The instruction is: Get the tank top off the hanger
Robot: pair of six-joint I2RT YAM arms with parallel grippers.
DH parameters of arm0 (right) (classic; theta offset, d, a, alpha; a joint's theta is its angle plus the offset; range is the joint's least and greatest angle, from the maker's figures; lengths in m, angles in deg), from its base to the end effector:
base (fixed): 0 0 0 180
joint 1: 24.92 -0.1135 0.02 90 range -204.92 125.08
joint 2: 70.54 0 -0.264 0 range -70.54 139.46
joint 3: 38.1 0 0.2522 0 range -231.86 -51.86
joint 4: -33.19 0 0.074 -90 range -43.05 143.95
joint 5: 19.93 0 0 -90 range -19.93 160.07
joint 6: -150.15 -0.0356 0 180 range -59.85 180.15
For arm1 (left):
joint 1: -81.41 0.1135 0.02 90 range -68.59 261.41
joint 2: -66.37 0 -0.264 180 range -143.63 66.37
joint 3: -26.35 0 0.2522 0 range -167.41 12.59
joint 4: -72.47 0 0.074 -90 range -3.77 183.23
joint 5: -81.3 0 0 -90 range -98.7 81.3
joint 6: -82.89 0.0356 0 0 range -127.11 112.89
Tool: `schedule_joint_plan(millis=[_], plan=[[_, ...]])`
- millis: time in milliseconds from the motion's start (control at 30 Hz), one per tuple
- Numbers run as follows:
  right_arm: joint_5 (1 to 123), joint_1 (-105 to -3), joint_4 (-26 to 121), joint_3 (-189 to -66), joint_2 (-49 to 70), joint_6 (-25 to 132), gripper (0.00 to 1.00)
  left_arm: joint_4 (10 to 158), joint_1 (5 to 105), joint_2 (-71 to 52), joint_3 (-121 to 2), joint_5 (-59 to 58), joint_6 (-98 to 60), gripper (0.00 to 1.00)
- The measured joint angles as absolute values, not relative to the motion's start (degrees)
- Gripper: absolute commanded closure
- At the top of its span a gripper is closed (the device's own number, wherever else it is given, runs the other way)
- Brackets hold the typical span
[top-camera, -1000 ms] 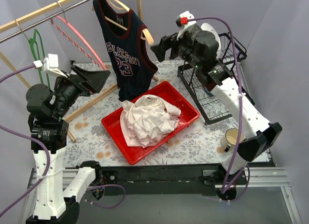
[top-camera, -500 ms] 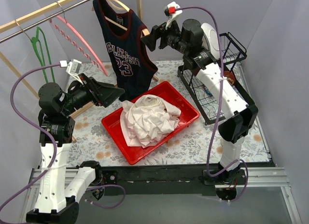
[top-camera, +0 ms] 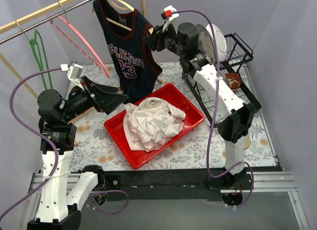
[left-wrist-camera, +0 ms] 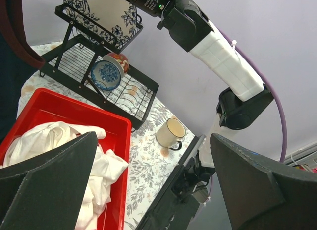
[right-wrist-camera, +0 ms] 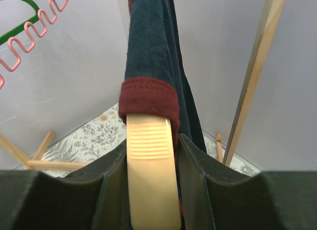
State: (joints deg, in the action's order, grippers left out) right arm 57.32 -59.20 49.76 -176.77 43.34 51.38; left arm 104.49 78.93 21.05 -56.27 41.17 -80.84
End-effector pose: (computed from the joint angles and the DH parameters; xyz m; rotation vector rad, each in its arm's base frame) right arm 0.3785 0.2675 0.4762 -0.5078 1.3871 0.7730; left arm 0.1302 -0.0329 0.4630 -0.2657 1.7548 -1.6485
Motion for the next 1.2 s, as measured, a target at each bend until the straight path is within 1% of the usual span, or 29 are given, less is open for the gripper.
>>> schedule_joint_plan(millis=[100, 133, 200, 233, 267, 333, 400, 433, 500, 600, 633, 700, 733, 767, 933, 1200], plan=[[58.76, -60.39, 49.84, -179.06, 44.61, 52.65, 0.55, 104.21, 78.64, 20.7, -56.27, 41.28, -80.82, 0.02], [59.13, -60.71, 49.84, -180.46, 45.29, 53.08, 0.54, 104.18, 78.58, 20.61, -56.27, 41.28, -80.8, 0.02], [59.46, -61.26, 49.67, -182.1, 46.07, 53.85, 0.48, 104.18, 78.53, 20.44, -56.27, 41.26, -80.8, 0.02], [59.46, -61.57, 49.49, -182.27, 46.1, 54.24, 0.42, 104.16, 78.53, 20.39, -56.27, 41.26, -80.8, 0.02], [59.48, -61.72, 49.38, -182.27, 46.1, 54.33, 0.39, 104.12, 78.53, 20.33, -56.27, 41.26, -80.82, 0.02], [59.55, -61.89, 49.17, -182.27, 46.1, 54.61, 0.38, 103.75, 78.53, 20.29, -56.27, 41.24, -80.98, 0.02], [59.92, -61.94, 48.92, -182.27, 46.18, 54.77, 0.45, 103.4, 78.49, 20.24, -56.27, 41.24, -81.19, 0.02], [60.22, -62.0, 48.71, -182.27, 46.2, 54.79, 0.51, 103.2, 78.47, 20.24, -56.27, 41.21, -81.3, 0.02], [60.95, -62.2, 48.23, -182.27, 46.36, 55.07, 0.52, 102.68, 78.45, 20.22, -56.27, 41.19, -81.61, 0.02], [62.04, -62.42, 47.77, -182.84, 47.17, 55.27, 0.64, 102.28, 78.45, 20.26, -56.27, 41.08, -81.91, 0.02], [62.43, -62.53, 47.64, -183.1, 47.54, 55.44, 0.72, 102.2, 78.45, 20.31, -56.27, 41.0, -82.0, 0.02], [63.17, -62.77, 47.33, -183.52, 48.19, 55.53, 0.83, 102.04, 78.42, 20.31, -56.42, 40.69, -82.31, 0.02], [63.39, -62.85, 47.11, -183.54, 48.39, 55.57, 0.95, 101.95, 78.4, 20.22, -56.66, 40.28, -82.64, 0.02], [63.85, -62.94, 46.87, -183.54, 48.46, 55.84, 0.99, 102.02, 78.38, 19.91, -57.25, 39.77, -83.07, 0.02], [65.69, -63.2, 43.15, -181.62, 48.11, 55.71, 0.99, 100.21, 78.29, 15.87, -64.45, 36.87, -86.9, 0.02], [65.36, -63.23, 39.96, -181.07, 48.11, 55.6, 0.99, 97.87, 78.29, 17.01, -65.14, 32.67, -89.06, 0.02]])
